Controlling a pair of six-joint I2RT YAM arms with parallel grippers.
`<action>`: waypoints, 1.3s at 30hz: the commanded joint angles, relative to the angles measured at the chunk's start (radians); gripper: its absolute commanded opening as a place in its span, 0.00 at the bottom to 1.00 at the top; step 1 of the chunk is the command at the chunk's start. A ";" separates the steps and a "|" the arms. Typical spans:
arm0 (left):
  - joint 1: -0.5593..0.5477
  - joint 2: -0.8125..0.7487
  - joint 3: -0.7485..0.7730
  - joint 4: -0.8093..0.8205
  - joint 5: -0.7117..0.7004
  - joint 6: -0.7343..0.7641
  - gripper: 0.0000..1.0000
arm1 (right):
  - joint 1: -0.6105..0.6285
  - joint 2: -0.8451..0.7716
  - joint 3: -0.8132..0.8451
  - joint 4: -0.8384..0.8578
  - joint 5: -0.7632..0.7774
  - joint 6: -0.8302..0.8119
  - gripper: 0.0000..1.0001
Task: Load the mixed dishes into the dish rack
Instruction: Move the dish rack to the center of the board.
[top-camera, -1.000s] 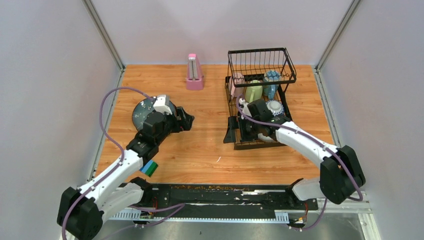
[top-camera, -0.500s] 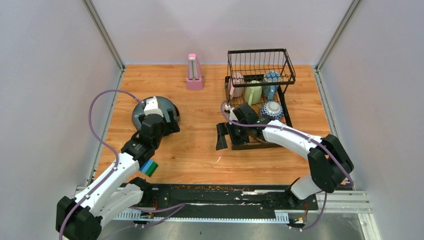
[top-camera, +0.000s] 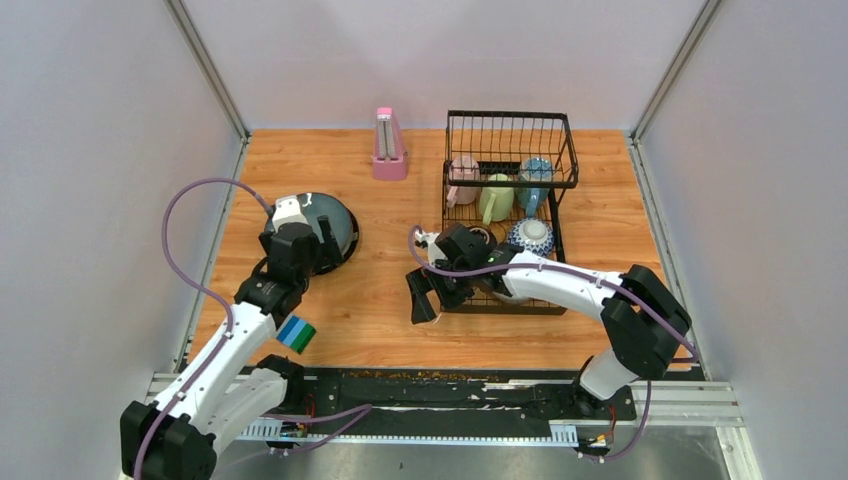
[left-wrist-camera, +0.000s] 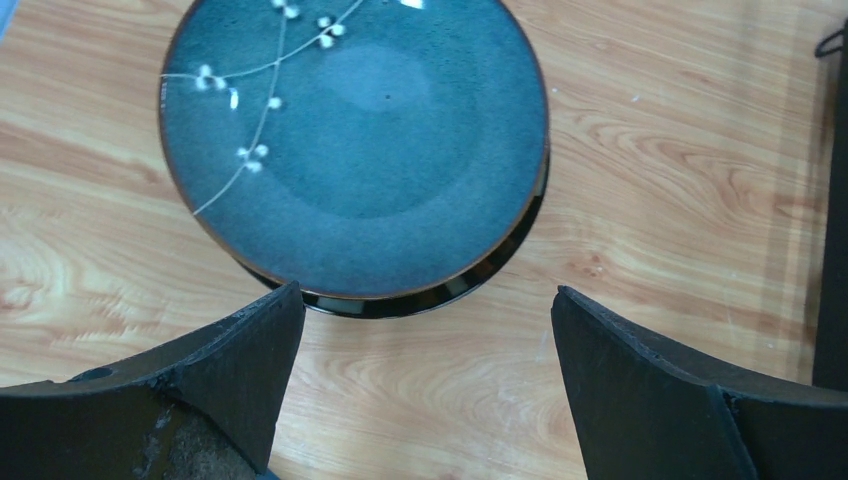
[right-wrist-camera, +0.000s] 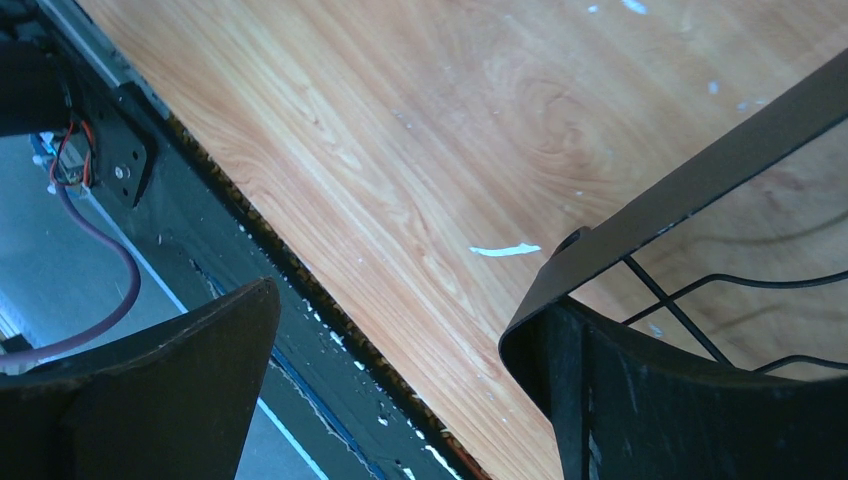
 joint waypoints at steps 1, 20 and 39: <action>0.071 0.006 0.056 -0.030 0.033 0.013 1.00 | 0.092 0.015 -0.032 -0.030 -0.223 0.022 0.94; 0.451 0.139 0.073 -0.022 0.327 -0.049 1.00 | 0.127 -0.076 0.116 -0.091 0.108 -0.029 0.97; 0.674 0.230 0.059 0.116 0.449 -0.126 1.00 | 0.139 0.248 0.891 -0.221 0.275 -0.130 0.89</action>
